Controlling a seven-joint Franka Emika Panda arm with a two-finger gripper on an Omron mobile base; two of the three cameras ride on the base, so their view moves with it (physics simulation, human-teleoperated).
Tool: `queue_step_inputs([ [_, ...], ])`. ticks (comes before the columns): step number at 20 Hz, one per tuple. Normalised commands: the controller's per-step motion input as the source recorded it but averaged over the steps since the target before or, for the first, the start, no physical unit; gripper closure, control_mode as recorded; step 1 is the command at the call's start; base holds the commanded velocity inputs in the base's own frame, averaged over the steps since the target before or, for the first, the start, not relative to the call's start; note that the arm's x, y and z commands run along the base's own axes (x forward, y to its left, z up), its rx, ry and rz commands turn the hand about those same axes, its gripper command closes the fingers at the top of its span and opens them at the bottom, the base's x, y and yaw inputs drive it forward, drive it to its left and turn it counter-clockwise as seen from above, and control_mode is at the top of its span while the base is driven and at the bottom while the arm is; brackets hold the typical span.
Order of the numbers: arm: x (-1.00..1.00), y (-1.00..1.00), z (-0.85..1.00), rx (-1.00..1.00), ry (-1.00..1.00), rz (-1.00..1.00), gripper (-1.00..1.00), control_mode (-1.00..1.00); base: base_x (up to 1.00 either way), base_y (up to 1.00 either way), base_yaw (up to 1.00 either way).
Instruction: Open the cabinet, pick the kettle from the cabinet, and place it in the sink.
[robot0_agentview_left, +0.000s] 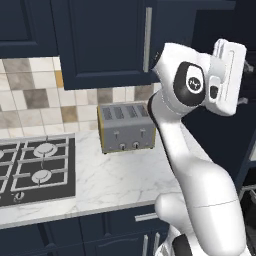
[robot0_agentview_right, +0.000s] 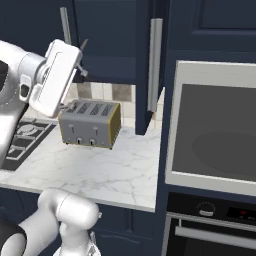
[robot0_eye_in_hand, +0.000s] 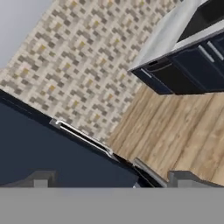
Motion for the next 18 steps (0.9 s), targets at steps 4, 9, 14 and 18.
queue_step_inputs([
  [4,-0.11,0.5,0.08,-0.21,0.25,0.29,-1.0,-1.0,0.0,0.0,0.0],
  [9,-0.05,0.48,0.11,-0.18,0.28,0.29,-1.0,-1.0,0.0,0.0,0.0],
  [14,-0.02,0.47,0.11,-0.17,0.31,0.29,-1.0,-1.0,0.0,0.0,0.0],
  [18,0.0,0.44,0.13,-0.18,0.34,0.3,-1.0,-1.0,0.0,0.0,0.0],
])
